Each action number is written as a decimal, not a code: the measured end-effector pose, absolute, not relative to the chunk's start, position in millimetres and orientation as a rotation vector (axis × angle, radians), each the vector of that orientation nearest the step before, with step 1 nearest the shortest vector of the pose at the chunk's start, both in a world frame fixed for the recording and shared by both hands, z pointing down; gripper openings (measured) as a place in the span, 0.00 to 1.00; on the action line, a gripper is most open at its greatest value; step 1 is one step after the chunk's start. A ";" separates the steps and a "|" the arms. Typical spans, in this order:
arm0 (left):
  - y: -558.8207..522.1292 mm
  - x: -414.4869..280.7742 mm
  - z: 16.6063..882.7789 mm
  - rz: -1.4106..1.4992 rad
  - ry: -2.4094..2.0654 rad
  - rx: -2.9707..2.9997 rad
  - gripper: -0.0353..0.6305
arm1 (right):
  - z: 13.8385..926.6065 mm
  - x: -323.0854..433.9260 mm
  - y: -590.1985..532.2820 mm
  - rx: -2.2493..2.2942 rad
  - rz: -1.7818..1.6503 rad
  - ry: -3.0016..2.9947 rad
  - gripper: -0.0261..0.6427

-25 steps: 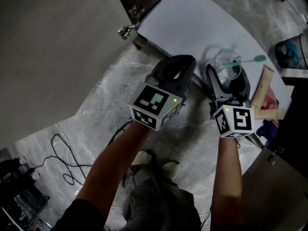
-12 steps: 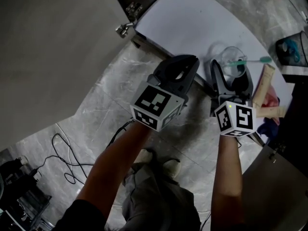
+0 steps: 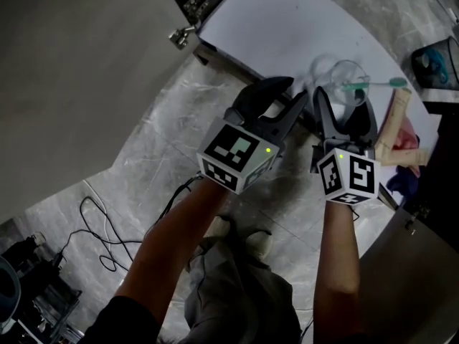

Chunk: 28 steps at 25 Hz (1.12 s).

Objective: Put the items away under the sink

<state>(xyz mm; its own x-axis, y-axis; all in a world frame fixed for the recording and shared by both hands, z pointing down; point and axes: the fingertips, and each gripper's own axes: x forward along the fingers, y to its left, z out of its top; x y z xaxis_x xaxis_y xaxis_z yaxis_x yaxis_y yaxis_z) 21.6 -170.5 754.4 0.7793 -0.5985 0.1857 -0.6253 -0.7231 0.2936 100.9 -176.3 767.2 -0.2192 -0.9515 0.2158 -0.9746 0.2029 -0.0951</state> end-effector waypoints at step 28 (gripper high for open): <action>-56.2 -8.5 561.4 0.285 -0.827 2.565 0.09 | 574.9 73.6 -37.6 1.905 0.505 -2.190 0.23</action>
